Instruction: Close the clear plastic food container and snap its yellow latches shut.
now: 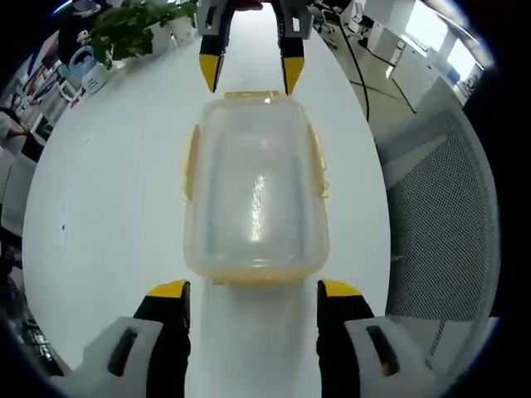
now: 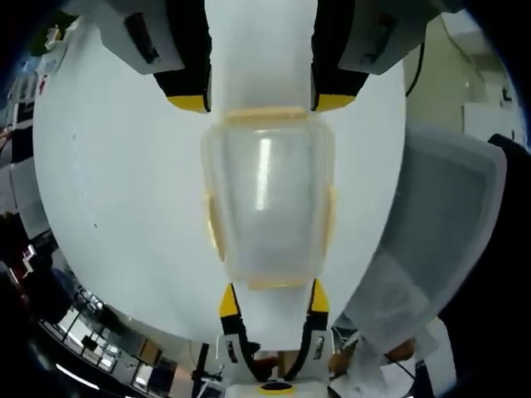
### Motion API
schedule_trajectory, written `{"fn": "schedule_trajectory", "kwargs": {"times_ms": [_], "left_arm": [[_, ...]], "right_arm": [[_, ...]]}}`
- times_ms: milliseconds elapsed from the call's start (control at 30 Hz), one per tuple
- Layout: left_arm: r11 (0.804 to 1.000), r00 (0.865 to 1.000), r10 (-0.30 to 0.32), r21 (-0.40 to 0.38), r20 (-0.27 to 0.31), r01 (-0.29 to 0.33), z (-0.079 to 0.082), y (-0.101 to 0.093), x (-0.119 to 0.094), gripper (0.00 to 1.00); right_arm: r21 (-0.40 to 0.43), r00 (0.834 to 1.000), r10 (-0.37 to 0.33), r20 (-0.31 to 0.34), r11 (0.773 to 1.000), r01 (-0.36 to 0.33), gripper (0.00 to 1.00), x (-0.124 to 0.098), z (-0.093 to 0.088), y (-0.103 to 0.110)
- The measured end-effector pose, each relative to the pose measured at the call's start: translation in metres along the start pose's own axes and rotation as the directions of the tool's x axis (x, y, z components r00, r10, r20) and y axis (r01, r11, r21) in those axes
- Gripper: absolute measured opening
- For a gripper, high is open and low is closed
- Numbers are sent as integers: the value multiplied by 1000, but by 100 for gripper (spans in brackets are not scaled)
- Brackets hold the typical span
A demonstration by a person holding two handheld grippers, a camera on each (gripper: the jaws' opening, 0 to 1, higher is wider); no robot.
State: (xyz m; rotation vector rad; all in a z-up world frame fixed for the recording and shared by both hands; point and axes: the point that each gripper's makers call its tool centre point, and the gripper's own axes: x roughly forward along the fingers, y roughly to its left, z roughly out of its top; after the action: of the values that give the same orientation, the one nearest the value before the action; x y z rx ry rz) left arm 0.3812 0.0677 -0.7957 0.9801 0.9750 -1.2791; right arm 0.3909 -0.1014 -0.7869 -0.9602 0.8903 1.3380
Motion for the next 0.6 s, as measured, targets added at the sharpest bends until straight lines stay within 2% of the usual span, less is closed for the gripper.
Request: {"fn": "schedule_trajectory", "kwargs": {"times_ms": [67,233,367,433,500,567,600], "left_arm": [[1000,1000,2,-8,1,-2,1,0,-1,56],[1000,1000,8,-12,0,-8,1,1,-2,55],[998,1000,13,-65,4,-13,-1,0,-5,54],[995,1000,3,-104,5,-2,-2,-2,-6,52],[986,1000,1,-164,9,0,-4,-4,-9,52],[973,1000,-6,-230,30,13,-3,-5,-12,52],[954,998,-11,-300,57,28,-1,-5,-15,52]], "right_arm": [[4,1000,-14,-8,1000,14,39,-1,-1,-2],[11,1000,-16,-22,1000,16,37,0,-5,-1],[38,1000,-16,-24,999,17,36,-1,-6,0],[81,1000,9,-21,997,-7,37,-3,-5,6],[121,1000,-16,-7,993,16,37,-8,0,1],[226,998,-32,45,974,21,37,-13,9,-2],[307,997,-42,71,951,18,37,-16,13,-4]]}}
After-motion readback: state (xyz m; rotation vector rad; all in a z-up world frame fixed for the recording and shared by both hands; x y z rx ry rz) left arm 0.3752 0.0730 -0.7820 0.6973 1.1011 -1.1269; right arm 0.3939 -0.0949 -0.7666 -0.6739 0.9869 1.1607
